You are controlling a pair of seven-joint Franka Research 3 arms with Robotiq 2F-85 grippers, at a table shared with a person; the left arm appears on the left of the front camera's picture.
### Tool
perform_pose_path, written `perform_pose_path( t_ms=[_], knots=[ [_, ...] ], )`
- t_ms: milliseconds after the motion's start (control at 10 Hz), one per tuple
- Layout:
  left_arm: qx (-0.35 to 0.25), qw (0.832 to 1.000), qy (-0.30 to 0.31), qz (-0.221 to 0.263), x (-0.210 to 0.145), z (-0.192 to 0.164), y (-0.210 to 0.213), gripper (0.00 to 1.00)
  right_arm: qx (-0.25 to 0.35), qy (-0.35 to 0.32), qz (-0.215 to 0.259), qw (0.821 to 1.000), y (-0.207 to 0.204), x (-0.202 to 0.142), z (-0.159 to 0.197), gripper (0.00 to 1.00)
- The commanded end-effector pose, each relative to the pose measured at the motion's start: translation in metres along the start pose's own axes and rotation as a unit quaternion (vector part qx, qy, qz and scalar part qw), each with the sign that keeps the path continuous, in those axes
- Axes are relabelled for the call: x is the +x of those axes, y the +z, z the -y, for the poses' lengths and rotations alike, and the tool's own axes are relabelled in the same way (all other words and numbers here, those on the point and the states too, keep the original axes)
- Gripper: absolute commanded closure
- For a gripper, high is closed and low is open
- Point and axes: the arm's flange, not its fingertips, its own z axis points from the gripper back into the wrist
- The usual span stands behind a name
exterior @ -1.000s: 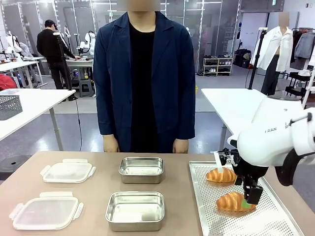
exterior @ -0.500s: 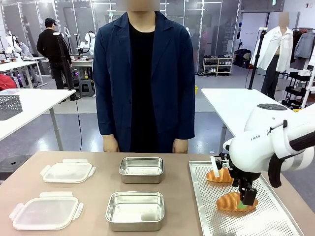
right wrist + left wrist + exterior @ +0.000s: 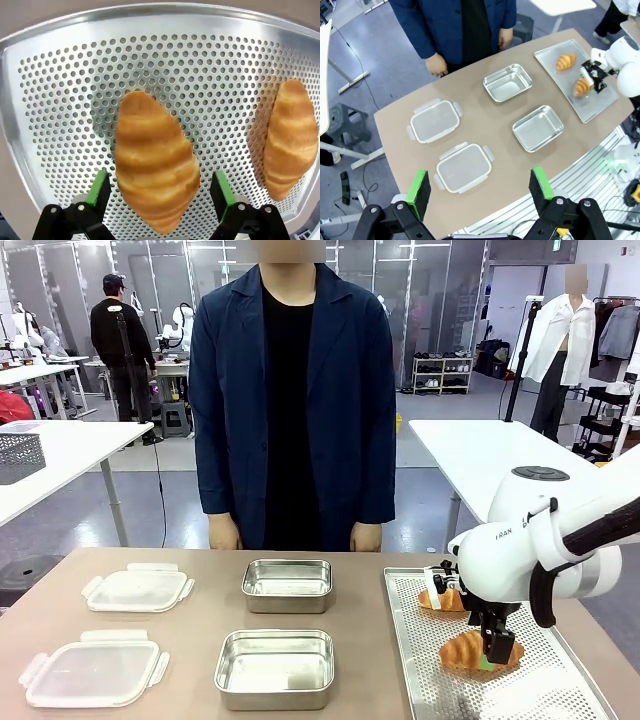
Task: Place the bread into the airtight container.
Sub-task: Pick up a Butter Roll and place it into an empty Airtight Container.
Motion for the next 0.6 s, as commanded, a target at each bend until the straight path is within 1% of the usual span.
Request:
perform_pose_path(
  t_ms=[0, 100, 200, 300, 400, 500],
  knots=[
    [-0.002, 1.000, -0.005, 0.000, -0.0001, -0.0004, 0.0010, 0.00, 0.012, -0.008, -0.007, 1.000, -0.0079, -0.0019, 0.0108, 0.00],
    [-0.002, 1.000, -0.005, 0.000, -0.0001, -0.0004, 0.0010, 0.00, 0.019, -0.013, -0.006, 1.000, -0.0122, -0.0031, 0.0119, 0.00],
    [-0.002, 1.000, -0.005, 0.000, -0.0001, -0.0004, 0.0010, 0.00, 0.024, -0.016, 0.001, 1.000, -0.0139, -0.0039, 0.0120, 0.15],
    [-0.002, 1.000, -0.005, 0.000, -0.0001, -0.0004, 0.0010, 0.00, 0.025, -0.018, 0.003, 1.000, -0.0151, -0.0043, 0.0118, 0.20],
    [-0.002, 1.000, -0.005, 0.000, -0.0001, -0.0004, 0.0010, 0.00, 0.025, -0.016, -0.002, 1.000, -0.0170, -0.0042, 0.0110, 0.35],
    [-0.002, 1.000, -0.005, 0.000, -0.0001, -0.0004, 0.0010, 0.00, 0.031, -0.019, 0.006, 0.999, -0.0173, -0.0028, 0.0104, 0.40]
  ],
)
